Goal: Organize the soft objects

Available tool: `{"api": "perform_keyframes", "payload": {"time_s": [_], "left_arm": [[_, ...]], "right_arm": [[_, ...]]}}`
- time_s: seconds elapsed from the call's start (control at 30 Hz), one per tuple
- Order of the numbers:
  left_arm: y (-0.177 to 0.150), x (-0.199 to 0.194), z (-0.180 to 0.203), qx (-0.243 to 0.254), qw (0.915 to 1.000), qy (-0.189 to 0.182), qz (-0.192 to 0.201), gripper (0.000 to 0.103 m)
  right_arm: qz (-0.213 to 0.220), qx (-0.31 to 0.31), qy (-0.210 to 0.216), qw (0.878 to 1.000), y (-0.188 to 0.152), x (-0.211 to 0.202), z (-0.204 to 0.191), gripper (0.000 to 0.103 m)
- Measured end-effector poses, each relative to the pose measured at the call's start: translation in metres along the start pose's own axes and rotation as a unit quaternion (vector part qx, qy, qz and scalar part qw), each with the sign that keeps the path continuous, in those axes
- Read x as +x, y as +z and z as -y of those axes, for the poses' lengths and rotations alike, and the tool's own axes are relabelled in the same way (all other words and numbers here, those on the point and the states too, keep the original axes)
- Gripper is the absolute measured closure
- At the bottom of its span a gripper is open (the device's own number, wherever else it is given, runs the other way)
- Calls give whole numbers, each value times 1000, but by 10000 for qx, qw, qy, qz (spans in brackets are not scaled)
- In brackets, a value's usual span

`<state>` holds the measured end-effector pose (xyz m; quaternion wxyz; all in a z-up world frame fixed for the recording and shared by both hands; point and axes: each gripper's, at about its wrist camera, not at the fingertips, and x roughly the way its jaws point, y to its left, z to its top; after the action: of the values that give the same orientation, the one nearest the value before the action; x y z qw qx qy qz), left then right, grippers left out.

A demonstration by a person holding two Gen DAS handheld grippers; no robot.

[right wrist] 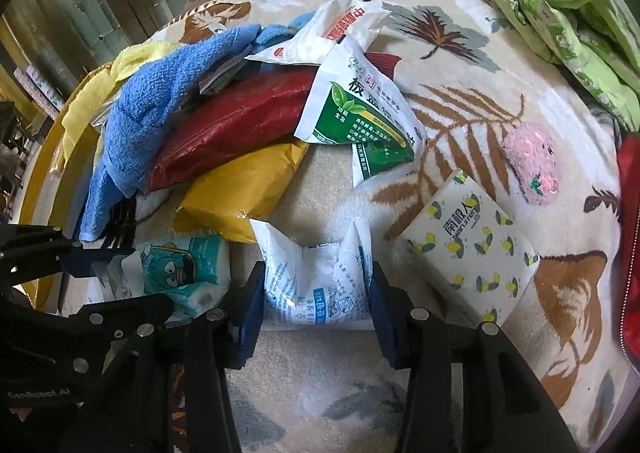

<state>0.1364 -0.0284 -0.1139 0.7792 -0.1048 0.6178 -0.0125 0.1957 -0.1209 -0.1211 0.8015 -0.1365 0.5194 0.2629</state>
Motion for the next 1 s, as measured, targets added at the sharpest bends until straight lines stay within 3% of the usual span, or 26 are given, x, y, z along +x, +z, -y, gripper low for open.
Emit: {"api": "perform_keyframes", "payload": {"time_s": [0.1,0.13,0.17,0.23,0.5,0.77,1.0], "left_arm": [[5,3,11,126,9999,77,8,67],[4,3,10,189,9998,112,7,84],[4,4,12,294,9993,211,-20,93],[3,10,21,479,9984,306,-72,93],[0,4,8,330,9994,-111,-80,93],[0,-14,2,107,9986,-480,173,93],[-10,-52,-23,-102,9973,-497,538,96]], "right_arm": [[28,83,44,10000,-2,-2,1,55],[34,114,63,9999,-2,-2,2,55],[46,145,53,9999,-2,-3,3,55],[67,192,78,9998,-4,-3,6,55],[142,422,182,9988,-8,-5,12,55],[295,671,364,9966,-15,-20,21,55],[499,589,435,9961,-14,-37,9,55]]}}
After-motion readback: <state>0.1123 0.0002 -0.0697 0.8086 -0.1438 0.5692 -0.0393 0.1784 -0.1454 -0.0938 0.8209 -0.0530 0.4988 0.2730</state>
